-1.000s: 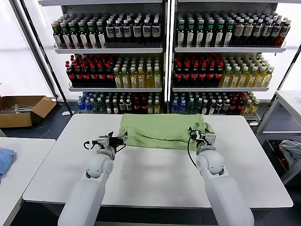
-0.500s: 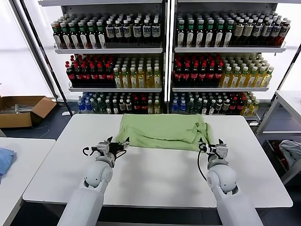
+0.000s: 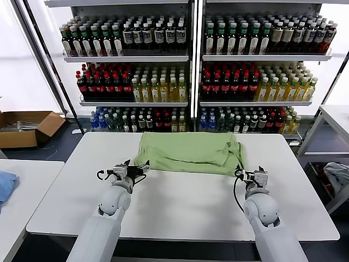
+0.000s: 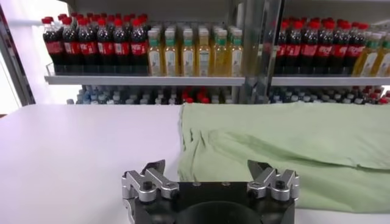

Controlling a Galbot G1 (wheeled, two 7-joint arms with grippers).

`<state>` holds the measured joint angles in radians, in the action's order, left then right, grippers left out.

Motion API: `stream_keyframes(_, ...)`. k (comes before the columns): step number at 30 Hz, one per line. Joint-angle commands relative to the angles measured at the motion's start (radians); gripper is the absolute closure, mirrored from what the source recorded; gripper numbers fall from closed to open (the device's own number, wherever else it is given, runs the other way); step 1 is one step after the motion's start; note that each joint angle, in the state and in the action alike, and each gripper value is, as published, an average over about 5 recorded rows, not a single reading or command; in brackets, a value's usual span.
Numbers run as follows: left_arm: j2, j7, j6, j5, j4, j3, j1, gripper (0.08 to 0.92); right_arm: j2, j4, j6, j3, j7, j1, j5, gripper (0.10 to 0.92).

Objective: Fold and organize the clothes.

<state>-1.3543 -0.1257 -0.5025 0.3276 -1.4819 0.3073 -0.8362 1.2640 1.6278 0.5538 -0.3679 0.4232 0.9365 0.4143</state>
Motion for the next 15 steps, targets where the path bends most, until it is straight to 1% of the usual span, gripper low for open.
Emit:
stream_keyframes(1,0.002,0.000,-0.005,-0.007,0.062,-0.002,0.026,0.209,0.010,-0.066,0.001,0.002,0.000,-0.032,-0.002,0.226)
stream_keyframes(5,0.004,0.003,-0.006,-0.013,0.072,-0.005,0.028,0.309,0.019,-0.079,0.002,0.008,-0.001,-0.032,-0.002,0.324)
stream_keyframes(15,0.007,0.024,-0.037,-0.043,0.091,-0.020,0.038,0.587,0.029,-0.081,0.013,0.018,-0.008,-0.011,-0.007,0.619)
